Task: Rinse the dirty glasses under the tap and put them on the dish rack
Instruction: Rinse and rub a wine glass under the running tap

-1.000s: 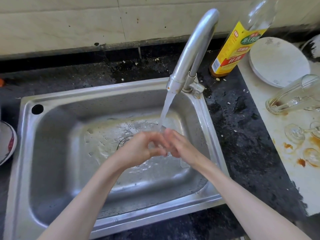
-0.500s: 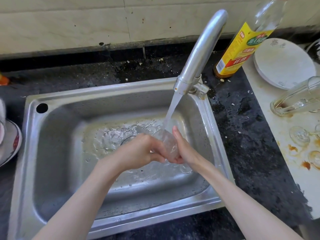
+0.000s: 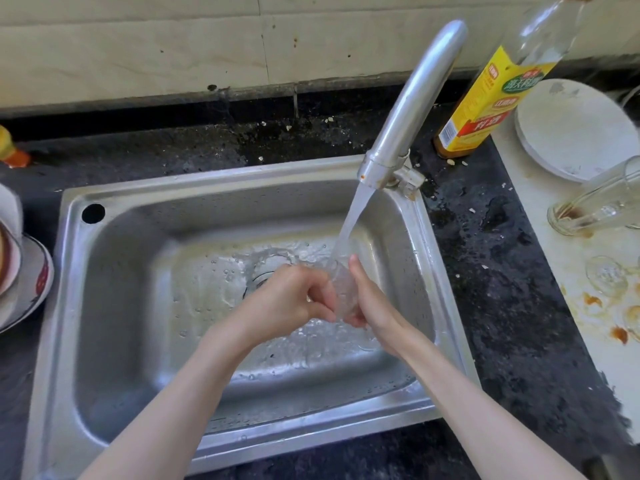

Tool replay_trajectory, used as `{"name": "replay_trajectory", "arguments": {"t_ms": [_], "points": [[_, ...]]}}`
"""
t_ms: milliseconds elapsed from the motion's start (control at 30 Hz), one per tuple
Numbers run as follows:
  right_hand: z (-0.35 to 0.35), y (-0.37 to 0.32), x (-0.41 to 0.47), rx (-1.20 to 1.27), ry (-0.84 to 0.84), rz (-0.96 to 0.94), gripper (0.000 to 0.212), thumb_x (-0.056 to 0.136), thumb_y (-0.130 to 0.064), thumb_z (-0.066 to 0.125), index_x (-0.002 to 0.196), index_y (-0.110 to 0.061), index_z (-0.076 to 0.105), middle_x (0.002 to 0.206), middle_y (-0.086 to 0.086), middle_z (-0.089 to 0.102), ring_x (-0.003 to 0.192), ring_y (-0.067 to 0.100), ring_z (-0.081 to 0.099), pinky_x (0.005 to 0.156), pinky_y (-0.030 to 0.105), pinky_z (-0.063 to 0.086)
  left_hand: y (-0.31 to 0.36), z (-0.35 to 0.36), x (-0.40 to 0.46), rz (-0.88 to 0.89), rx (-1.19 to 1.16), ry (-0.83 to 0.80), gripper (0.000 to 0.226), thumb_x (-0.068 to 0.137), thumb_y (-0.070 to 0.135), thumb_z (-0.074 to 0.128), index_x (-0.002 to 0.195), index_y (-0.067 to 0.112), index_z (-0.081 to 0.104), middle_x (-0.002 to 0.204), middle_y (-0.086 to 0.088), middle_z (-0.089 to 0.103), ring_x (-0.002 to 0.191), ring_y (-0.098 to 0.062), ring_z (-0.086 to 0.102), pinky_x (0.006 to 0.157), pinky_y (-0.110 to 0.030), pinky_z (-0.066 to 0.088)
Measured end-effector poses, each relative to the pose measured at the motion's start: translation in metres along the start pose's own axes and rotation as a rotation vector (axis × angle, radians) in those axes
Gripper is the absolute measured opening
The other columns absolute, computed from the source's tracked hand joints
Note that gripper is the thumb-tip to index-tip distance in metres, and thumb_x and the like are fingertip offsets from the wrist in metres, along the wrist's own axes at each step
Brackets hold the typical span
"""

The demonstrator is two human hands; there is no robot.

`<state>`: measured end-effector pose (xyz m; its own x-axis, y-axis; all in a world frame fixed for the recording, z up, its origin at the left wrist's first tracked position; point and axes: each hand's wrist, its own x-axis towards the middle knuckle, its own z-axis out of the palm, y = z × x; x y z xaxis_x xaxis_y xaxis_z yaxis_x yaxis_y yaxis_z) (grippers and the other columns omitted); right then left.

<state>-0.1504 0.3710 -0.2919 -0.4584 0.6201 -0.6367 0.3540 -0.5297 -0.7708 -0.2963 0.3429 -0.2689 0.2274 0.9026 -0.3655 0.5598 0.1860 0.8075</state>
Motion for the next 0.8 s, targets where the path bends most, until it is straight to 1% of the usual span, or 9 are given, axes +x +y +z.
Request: {"name": "replay_trajectory", "arguments": {"t_ms": [67, 133, 233, 300, 367, 467, 533, 667, 800], "points": [[0.002, 0.001, 0.001, -0.067, 0.043, -0.096, 0.036, 0.098, -0.046, 0.024, 0.097, -0.029, 0.055, 0.074, -0.015, 0.057, 0.051, -0.008, 0.049, 0.052, 0.011, 0.037, -0.004, 0.006, 0.0, -0.005, 0.021, 0.127, 0.026, 0.068, 0.007, 0.079, 0.064, 0.019, 0.056, 0.063, 0.015, 0.055, 0.063, 0.01, 0.052, 0.058, -0.006, 0.036], [0.001, -0.002, -0.001, -0.082, 0.049, -0.107, 0.029, 0.098, -0.043, 0.027, 0.095, -0.033, 0.053, 0.083, -0.013, 0.056, 0.058, -0.01, 0.052, 0.056, 0.009, 0.04, -0.006, 0.009, 0.0, 0.022, 0.044, 0.167, 0.03, 0.069, 0.013, 0.079, 0.063, 0.025, 0.052, 0.067, 0.016, 0.053, 0.069, 0.009, 0.05, 0.061, -0.008, 0.035], [-0.006, -0.008, -0.001, -0.053, 0.016, 0.065, 0.058, 0.098, -0.053, 0.013, 0.093, -0.025, 0.064, 0.043, -0.011, 0.052, 0.034, -0.001, 0.04, 0.039, 0.012, 0.027, -0.008, 0.003, 0.0, 0.073, 0.098, -0.003, 0.012, 0.073, 0.018, 0.077, 0.074, 0.023, 0.067, 0.077, 0.019, 0.052, 0.076, 0.013, 0.05, 0.07, -0.005, 0.035], [-0.009, -0.01, 0.0, -0.036, -0.032, 0.171, 0.066, 0.096, -0.06, 0.009, 0.087, -0.022, 0.062, 0.037, -0.008, 0.049, 0.027, 0.001, 0.035, 0.036, 0.015, 0.019, -0.01, -0.003, 0.0, 0.062, 0.041, -0.079, 0.014, 0.073, 0.012, 0.077, 0.072, 0.025, 0.07, 0.075, 0.018, 0.059, 0.071, 0.007, 0.054, 0.07, -0.009, 0.04], [-0.007, -0.006, 0.003, -0.019, -0.05, 0.144, 0.069, 0.094, -0.062, 0.01, 0.075, -0.017, 0.058, 0.042, -0.009, 0.051, 0.031, 0.001, 0.037, 0.039, 0.016, 0.021, -0.009, -0.006, 0.0, -0.013, -0.016, -0.016, 0.024, 0.069, 0.01, 0.08, 0.062, 0.028, 0.065, 0.065, 0.016, 0.062, 0.062, 0.002, 0.054, 0.063, -0.014, 0.042], [-0.003, -0.003, 0.006, -0.083, 0.029, 0.008, 0.048, 0.097, -0.054, 0.023, 0.109, -0.023, 0.058, 0.07, -0.016, 0.055, 0.053, -0.005, 0.047, 0.055, 0.014, 0.033, -0.007, -0.004, 0.002, -0.096, -0.075, 0.184, 0.029, 0.065, 0.016, 0.082, 0.062, 0.021, 0.054, 0.054, 0.012, 0.055, 0.05, 0.001, 0.045, 0.05, -0.014, 0.034], [0.0, -0.004, 0.008, -0.075, 0.042, -0.022, 0.051, 0.094, -0.056, 0.027, 0.118, -0.02, 0.055, 0.082, -0.013, 0.053, 0.059, -0.005, 0.049, 0.056, 0.011, 0.035, -0.006, -0.004, 0.001, -0.052, -0.114, 0.205, 0.028, 0.068, 0.016, 0.08, 0.065, 0.019, 0.052, 0.056, 0.012, 0.054, 0.052, 0.001, 0.046, 0.053, -0.013, 0.034], [-0.002, -0.004, 0.014, 0.072, -0.019, 0.065, 0.076, 0.094, -0.063, 0.009, 0.069, -0.018, 0.065, 0.046, -0.003, 0.046, 0.039, 0.007, 0.032, 0.036, 0.016, 0.018, -0.003, -0.01, -0.003, 0.122, -0.04, -0.016, 0.013, 0.083, 0.012, 0.067, 0.082, 0.024, 0.063, 0.083, 0.013, 0.061, 0.081, 0.002, 0.055, 0.075, -0.008, 0.038], [-0.004, -0.003, 0.012, 0.115, -0.014, 0.011, 0.072, 0.097, -0.057, 0.009, 0.051, -0.025, 0.054, 0.041, -0.009, 0.045, 0.037, 0.003, 0.032, 0.042, 0.019, 0.021, -0.001, -0.01, 0.0, 0.081, -0.045, 0.046, 0.014, 0.08, 0.009, 0.069, 0.075, 0.02, 0.063, 0.073, 0.013, 0.064, 0.071, 0.002, 0.057, 0.067, -0.013, 0.042]]}}
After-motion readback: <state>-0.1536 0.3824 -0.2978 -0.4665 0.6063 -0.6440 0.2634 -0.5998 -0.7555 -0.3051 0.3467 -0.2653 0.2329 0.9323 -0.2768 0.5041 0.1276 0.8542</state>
